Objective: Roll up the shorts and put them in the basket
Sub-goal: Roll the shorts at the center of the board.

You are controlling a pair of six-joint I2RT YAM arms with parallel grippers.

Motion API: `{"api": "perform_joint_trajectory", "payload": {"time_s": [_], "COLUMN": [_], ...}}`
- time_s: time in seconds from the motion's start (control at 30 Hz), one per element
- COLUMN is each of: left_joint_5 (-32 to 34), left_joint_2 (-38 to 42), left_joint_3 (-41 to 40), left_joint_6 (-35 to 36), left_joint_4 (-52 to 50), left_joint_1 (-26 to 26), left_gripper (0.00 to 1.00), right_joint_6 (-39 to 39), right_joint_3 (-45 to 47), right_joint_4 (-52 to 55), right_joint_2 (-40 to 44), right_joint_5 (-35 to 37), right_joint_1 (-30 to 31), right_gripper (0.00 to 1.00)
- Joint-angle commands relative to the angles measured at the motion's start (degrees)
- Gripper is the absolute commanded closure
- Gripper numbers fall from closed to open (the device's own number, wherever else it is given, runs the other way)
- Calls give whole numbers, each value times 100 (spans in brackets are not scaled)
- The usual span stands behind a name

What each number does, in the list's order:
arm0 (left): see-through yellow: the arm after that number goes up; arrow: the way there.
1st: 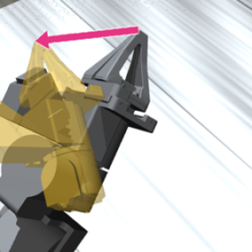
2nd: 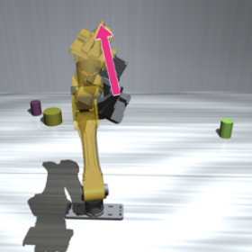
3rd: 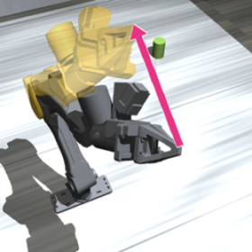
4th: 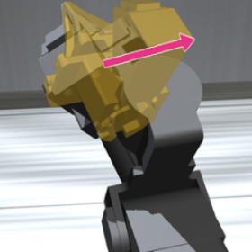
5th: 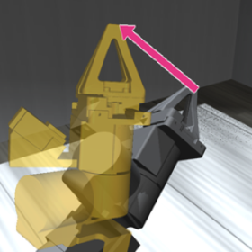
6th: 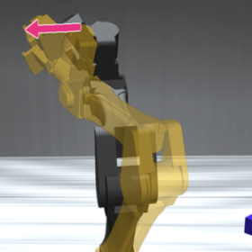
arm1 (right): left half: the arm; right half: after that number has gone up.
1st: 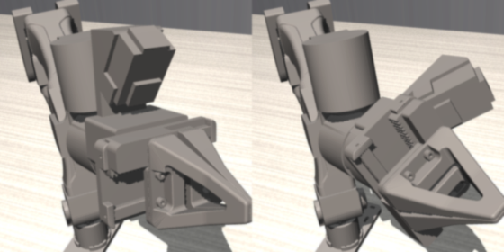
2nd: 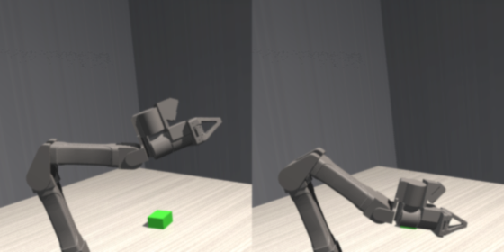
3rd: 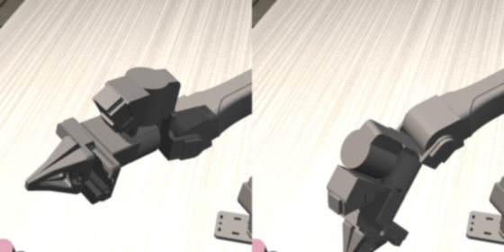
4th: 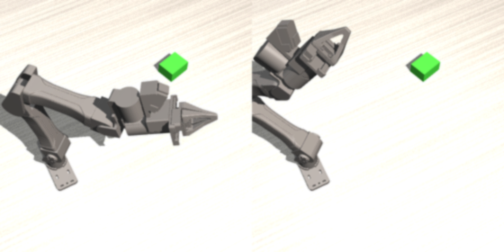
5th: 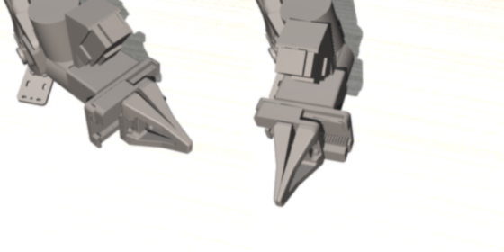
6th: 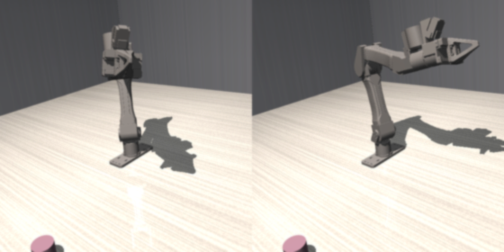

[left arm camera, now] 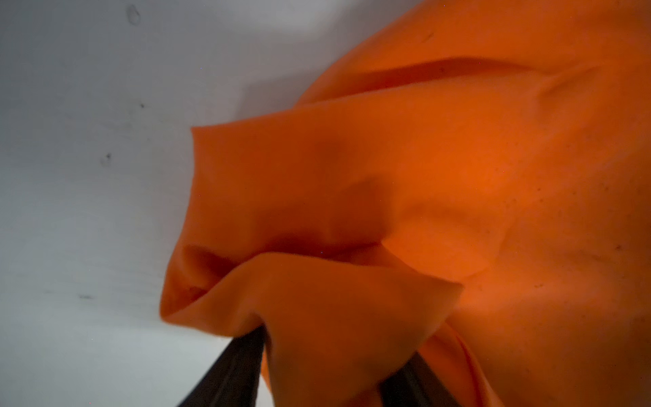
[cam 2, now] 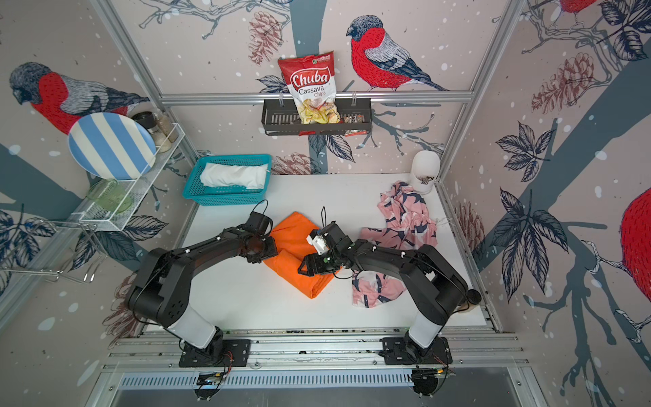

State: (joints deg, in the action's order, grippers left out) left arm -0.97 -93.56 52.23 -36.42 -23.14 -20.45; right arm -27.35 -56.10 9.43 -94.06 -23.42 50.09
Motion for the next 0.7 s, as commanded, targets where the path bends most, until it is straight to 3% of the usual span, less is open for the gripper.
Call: {"api": "perform_joint_trajectory", "payload": {"time_s": [0.0, 0.17, 0.27, 0.33, 0.57, 0.67], "left_joint_5": [54, -15, -51, -47, -100, -149], "left_joint_2": [-81, -177, -243, -266, -378, -430], "left_joint_3": [6, 37, 70, 80, 94, 127], "left_joint_6": [240, 329, 368, 379, 381, 370], "left_joint_4": [-133, -139, -139, -152, -119, -98], "left_joint_1": [23, 23, 23, 23, 75, 86], "left_gripper": [45, 45, 45, 45, 42, 41], "right_joint_6": [593, 1090, 1095, 1135, 1159, 1002], "right_joint_3": [-509, -1339, -1905, -2166, -2112, -1959], "right_joint_4": [1421, 2114, 2653, 2887, 2669, 2447], "right_joint_2": [220, -45, -625, -1057, -1936, -2164], "right_joint_5": [2609, 4068, 4581, 4789, 4684, 4542], "right_joint_1": [527, 1551, 1937, 2108, 2348, 2392], "right_gripper": [20, 11, 0, 0, 0, 8]}}
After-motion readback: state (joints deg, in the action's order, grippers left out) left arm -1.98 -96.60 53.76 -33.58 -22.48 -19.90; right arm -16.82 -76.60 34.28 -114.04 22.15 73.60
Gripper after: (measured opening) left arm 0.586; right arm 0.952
